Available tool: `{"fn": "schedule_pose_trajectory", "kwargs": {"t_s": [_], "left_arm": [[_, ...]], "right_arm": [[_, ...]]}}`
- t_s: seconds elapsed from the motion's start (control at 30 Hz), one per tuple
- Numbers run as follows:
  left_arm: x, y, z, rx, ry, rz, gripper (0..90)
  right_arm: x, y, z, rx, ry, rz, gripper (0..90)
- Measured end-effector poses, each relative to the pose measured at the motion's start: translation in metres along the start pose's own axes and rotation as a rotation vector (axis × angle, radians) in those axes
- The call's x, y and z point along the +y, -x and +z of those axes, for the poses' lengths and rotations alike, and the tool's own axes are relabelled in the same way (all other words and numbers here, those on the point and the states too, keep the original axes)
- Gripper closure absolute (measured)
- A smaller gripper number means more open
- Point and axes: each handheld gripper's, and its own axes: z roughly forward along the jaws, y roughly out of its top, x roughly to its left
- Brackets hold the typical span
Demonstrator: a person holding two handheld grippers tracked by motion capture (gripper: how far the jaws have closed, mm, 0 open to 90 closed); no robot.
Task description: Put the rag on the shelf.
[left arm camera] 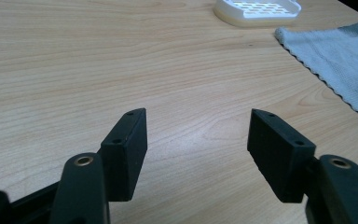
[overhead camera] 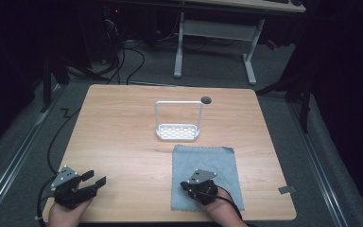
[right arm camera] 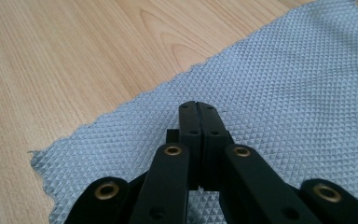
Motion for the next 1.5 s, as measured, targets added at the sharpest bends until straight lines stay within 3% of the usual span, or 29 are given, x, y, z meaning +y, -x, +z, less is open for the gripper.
{"fn": "schedule_pose_trajectory", "kwargs": {"t_s": [0.1,0.23,0.47,0.57,0.7,0.83,0.93,1.0,1.03,1.17,1.27,1.4,1.5], "left_arm": [[0.001,0.007,0.002,-0.011,-0.002,0.011,38.6],[0.005,0.025,0.012,-0.045,-0.005,0.042,39.3],[0.014,0.068,0.043,-0.106,-0.041,0.143,40.2],[0.018,0.081,0.056,-0.125,-0.054,0.167,40.6],[0.022,0.091,0.07,-0.124,-0.067,0.176,40.2],[0.026,0.103,0.086,-0.148,-0.095,0.173,41.4],[0.03,0.114,0.099,-0.19,-0.112,0.164,47.8],[0.033,0.125,0.109,-0.242,-0.118,0.146,54.5],[0.035,0.131,0.114,-0.251,-0.125,0.155,57.2],[0.038,0.159,0.138,-0.301,-0.176,0.213,82.5],[0.036,0.17,0.15,-0.3,-0.2,0.237,85.5],[0.031,0.175,0.161,-0.282,-0.232,0.265,85.4],[0.032,0.174,0.16,-0.277,-0.245,0.266,85.6]], "right_arm": [[0.002,-0.001,0.001,0.001,-0.002,-0.012,90.0],[0.003,0.004,-0.013,-0.03,0.062,0.018,89.0],[-0.021,0.034,-0.05,-0.146,0.119,0.131,86.3],[-0.033,0.042,-0.063,-0.184,0.131,0.168,85.5],[-0.048,0.051,-0.08,-0.234,0.138,0.205,84.1],[-0.059,0.058,-0.093,-0.264,0.149,0.245,83.7],[-0.065,0.062,-0.098,-0.278,0.152,0.263,83.7],[-0.067,0.064,-0.099,-0.282,0.155,0.277,83.7],[-0.068,0.065,-0.1,-0.287,0.154,0.278,83.7],[-0.071,0.068,-0.099,-0.287,0.146,0.294,83.8],[-0.072,0.069,-0.098,-0.288,0.146,0.299,83.8],[-0.071,0.07,-0.096,-0.289,0.141,0.296,83.8],[-0.071,0.068,-0.094,-0.286,0.131,0.3,83.8]]}}
